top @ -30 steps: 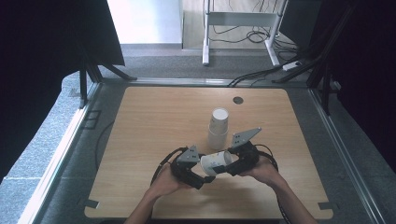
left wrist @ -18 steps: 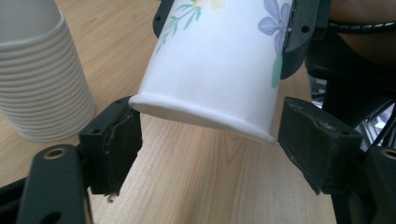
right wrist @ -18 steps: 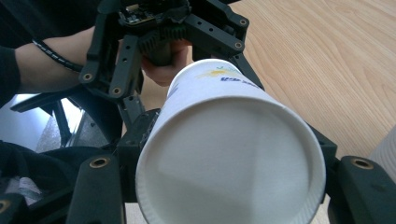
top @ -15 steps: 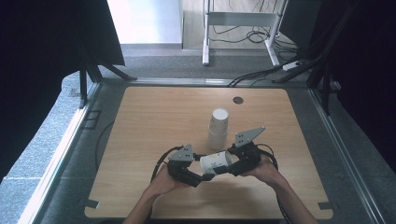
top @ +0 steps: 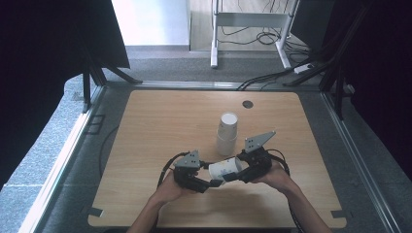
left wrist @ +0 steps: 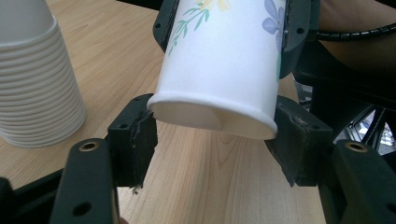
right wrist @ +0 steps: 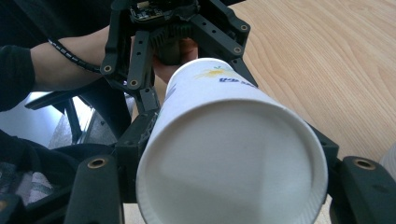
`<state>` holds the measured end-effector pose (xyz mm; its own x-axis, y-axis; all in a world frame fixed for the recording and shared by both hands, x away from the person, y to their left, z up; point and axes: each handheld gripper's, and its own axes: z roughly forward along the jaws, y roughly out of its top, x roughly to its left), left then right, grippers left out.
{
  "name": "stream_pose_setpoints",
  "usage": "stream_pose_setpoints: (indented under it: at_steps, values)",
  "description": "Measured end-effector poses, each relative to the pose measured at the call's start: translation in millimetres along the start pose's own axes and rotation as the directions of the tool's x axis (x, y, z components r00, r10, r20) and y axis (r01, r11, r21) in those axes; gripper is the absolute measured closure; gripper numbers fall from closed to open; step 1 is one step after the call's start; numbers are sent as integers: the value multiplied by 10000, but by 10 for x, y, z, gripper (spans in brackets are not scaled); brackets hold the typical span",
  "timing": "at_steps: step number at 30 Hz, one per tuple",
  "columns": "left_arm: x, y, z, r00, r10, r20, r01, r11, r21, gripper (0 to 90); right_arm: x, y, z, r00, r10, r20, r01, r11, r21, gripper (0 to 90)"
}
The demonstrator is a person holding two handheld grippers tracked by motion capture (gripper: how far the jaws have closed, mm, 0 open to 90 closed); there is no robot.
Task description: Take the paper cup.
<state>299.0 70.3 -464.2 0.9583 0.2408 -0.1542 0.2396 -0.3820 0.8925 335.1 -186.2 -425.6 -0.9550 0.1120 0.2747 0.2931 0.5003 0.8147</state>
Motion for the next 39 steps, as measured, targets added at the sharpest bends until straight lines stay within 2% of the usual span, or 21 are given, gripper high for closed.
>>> stream_pose_setpoints:
  at_steps: [8, 12, 13, 14, 16, 22, 25, 32, 33, 34, 35, 37, 39]
  values:
    - [-3, 6, 14, 9999, 11, -106, -9, 9999, 167, 374, -11, -4, 27, 9996, 35, 274, -41, 9997, 233, 307]
    - [-6, 15, 18, 9999, 46, -101, -44, 9997, 250, 377, -12, -1, 34, 9989, 49, 462, -65, 9994, 340, 244]
    - [-8, 18, 18, 9999, 56, -109, -53, 9995, 305, 379, -10, 7, 35, 9977, 51, 675, -79, 9991, 412, 198]
    - [-11, 23, 19, 9999, 61, -124, -57, 9994, 354, 379, -10, 7, 35, 9977, 51, 675, -79, 9991, 412, 198]
    - [-18, 35, 15, 9999, 115, -110, -111, 9990, 429, 380, 3, 28, 15, 9950, -9, 1003, -35, 9990, 437, 144]
    - [-16, 63, 0, 9997, 154, -195, -138, 9969, 771, 382, 25, 67, -96, 9895, -194, 1431, 162, 9996, 233, 135]
    - [-4, 86, -17, 9992, 227, -338, -188, 9935, 1125, 382, 33, 80, -184, 9834, -298, 1790, 249, 9993, 295, 136]
    - [28, 141, -41, 9986, 252, -473, -174, 9873, 1580, 385, 41, 71, -326, 9772, -430, 2080, 352, 9985, 411, 137]
    - [36, 147, -39, 9985, 269, -473, -185, 9854, 1691, 385, 49, 75, -345, 9759, -465, 2133, 368, 9981, 490, 136]
    - [51, 156, -32, 9987, 293, -423, -204, 9803, 1965, 385, 64, 87, -377, 9732, -598, 2219, 455, 9966, 692, 137]
    - [51, 156, -32, 9987, 293, -423, -204, 9803, 1965, 385, 64, 87, -377, 9732, -598, 2219, 455, 9966, 692, 137]
    - [64, 167, -13, 9983, 364, -455, -244, 9701, 2413, 385, 88, 97, -386, 9719, -723, 2241, 484, 9927, 1101, 136]
    - [62, 171, -1, 9982, 327, -495, -193, 9681, 2500, 385, 93, 97, -380, 9713, -817, 2234, 534, 9901, 1301, 135]
